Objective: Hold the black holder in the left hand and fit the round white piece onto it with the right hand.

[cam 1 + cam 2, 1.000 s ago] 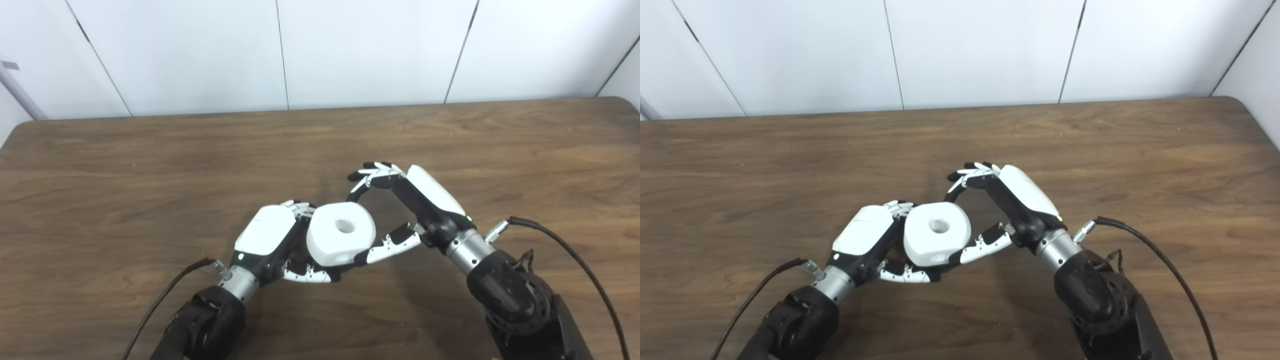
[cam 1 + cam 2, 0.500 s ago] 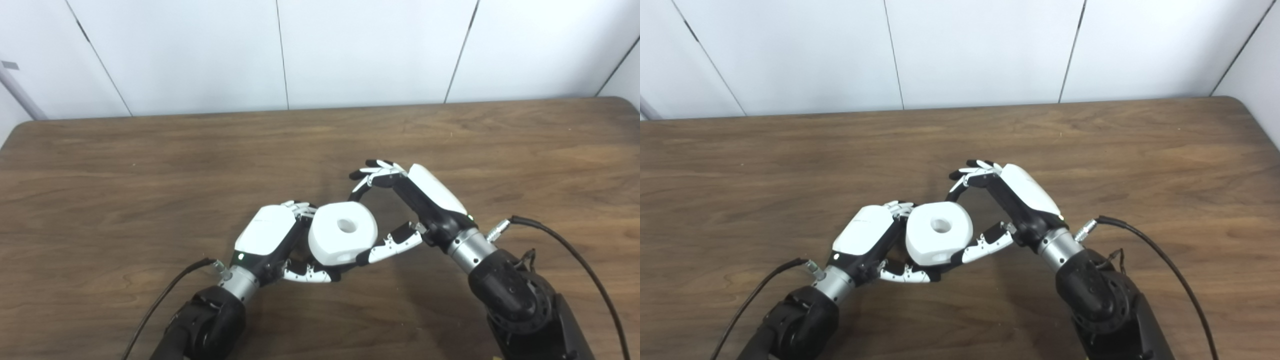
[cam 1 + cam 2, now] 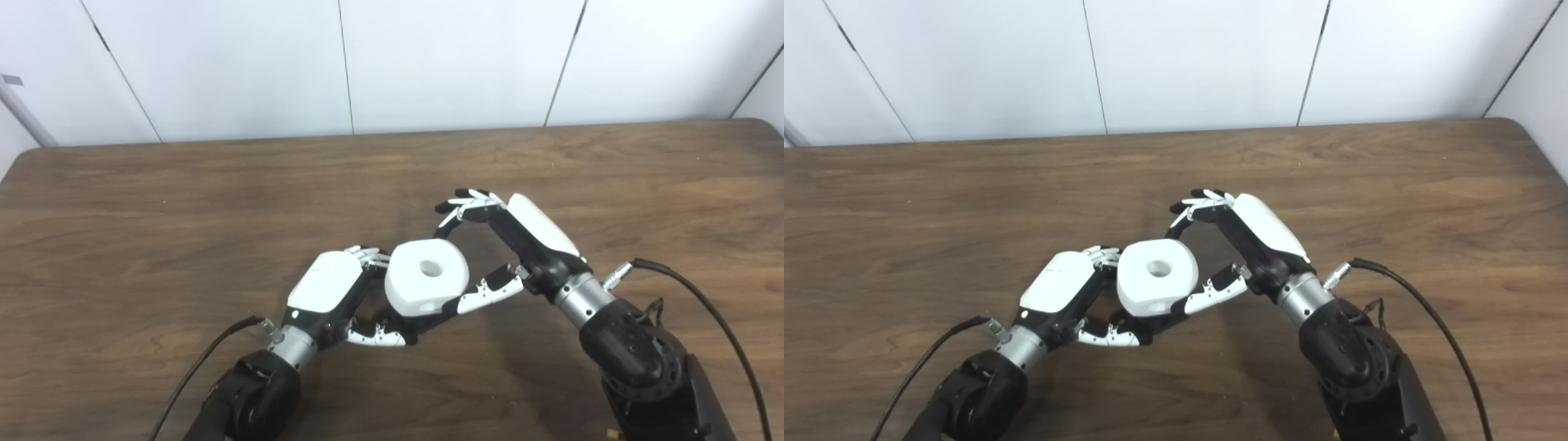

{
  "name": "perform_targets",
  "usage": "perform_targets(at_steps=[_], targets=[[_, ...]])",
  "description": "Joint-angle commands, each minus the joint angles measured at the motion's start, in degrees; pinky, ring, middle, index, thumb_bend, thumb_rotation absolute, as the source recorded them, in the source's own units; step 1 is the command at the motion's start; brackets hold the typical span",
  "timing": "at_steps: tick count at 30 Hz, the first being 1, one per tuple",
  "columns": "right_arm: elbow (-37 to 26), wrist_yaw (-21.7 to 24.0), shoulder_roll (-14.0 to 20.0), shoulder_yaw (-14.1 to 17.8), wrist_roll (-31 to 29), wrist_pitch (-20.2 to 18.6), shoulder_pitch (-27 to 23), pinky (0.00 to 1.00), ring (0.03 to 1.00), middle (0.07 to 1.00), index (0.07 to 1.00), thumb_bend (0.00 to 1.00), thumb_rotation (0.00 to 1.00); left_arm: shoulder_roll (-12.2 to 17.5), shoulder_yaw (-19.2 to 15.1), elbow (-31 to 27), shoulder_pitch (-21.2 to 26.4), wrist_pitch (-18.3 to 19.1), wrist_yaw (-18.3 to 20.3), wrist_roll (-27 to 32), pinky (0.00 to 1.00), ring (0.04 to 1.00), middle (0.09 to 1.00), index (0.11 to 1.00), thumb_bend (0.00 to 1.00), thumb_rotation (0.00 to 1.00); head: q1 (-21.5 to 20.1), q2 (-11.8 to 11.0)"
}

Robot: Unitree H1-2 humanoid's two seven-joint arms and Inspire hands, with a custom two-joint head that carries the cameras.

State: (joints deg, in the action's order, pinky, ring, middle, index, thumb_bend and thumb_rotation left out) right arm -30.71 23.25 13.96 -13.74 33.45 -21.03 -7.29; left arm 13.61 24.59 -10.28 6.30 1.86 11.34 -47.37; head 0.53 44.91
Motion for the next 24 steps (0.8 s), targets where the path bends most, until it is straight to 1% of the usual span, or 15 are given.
perform_targets(at_steps=[1, 19, 24], targets=[[-2.91, -0.18, 0.44, 0.67, 0.16, 0.41, -2.45, 1.00, 0.937, 0.813, 0.482, 0.52, 0.13, 0.56, 0.92, 2.01, -0.31, 0.35, 2.05, -0.22, 0.90, 0.846, 0.770, 0.483, 0.52, 0.05, 0.03, 0.04], [-3.31, 1.05, 0.75, -0.03, 0.17, -0.31, -2.40, 1.00, 0.938, 0.808, 0.482, 0.52, 0.13, 0.52, 0.64, 2.04, 0.14, 0.67, 2.45, -0.14, 0.91, 0.848, 0.775, 0.483, 0.52, 0.05, -0.08, 0.17], [-2.97, 1.00, 0.85, -0.43, 0.11, 0.23, -2.29, 1.00, 0.939, 0.807, 0.482, 0.52, 0.13, 0.55, 0.55, 2.19, 0.25, 0.45, 2.21, -0.04, 0.91, 0.844, 0.771, 0.483, 0.52, 0.05, -0.03, 0.49]])
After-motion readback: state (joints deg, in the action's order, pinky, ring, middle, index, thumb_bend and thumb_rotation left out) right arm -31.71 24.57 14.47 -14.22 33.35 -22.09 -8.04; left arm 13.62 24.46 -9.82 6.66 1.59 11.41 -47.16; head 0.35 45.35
